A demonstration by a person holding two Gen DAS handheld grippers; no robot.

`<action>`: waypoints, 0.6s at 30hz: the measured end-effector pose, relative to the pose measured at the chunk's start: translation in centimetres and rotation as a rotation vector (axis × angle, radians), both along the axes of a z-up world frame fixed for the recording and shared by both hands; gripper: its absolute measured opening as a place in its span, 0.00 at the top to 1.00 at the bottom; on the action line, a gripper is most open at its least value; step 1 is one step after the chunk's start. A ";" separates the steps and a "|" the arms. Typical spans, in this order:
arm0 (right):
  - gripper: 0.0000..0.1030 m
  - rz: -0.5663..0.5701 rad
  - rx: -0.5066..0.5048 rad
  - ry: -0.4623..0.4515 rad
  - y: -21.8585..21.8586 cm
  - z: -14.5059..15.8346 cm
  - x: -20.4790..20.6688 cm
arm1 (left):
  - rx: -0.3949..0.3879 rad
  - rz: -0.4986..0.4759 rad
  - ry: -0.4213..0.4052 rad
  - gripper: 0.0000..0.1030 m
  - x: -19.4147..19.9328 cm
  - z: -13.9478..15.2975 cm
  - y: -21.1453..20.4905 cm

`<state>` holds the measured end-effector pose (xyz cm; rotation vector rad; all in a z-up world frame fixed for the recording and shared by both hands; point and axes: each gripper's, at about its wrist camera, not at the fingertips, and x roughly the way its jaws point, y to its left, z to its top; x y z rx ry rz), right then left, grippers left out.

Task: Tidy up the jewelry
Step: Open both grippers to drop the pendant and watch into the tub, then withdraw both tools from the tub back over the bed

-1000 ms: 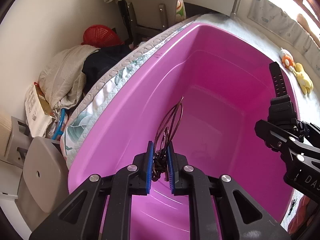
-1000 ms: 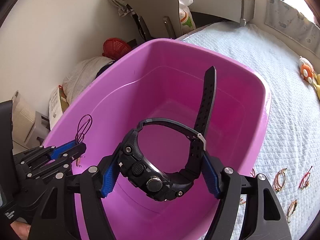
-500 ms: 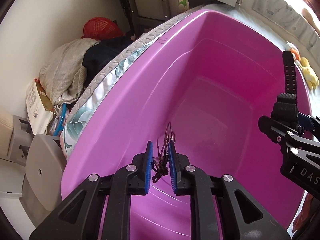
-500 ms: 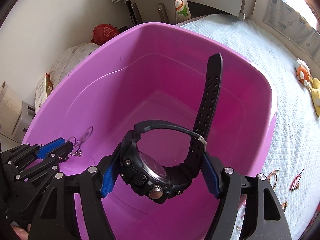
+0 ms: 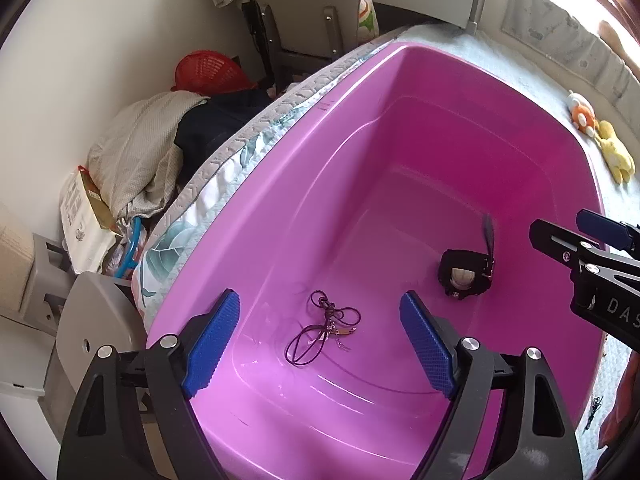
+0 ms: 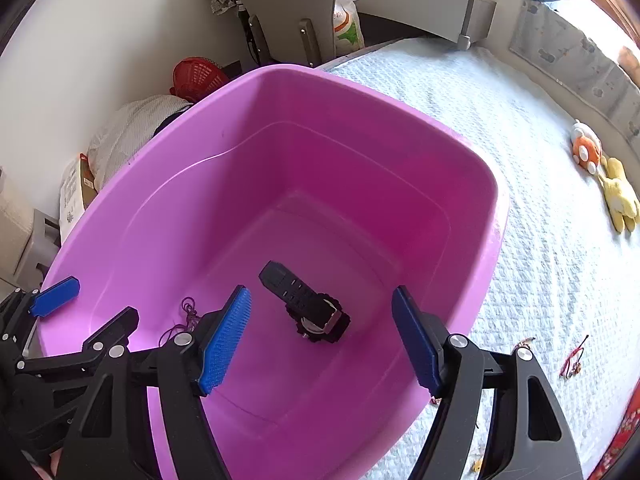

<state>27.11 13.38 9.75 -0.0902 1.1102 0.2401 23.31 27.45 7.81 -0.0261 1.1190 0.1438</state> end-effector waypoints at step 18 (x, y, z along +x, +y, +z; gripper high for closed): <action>0.32 -0.074 0.104 -0.087 -6.2 3.2 -8.3 | -0.010 -0.020 -0.065 0.15 -5.1 3.2 -2.4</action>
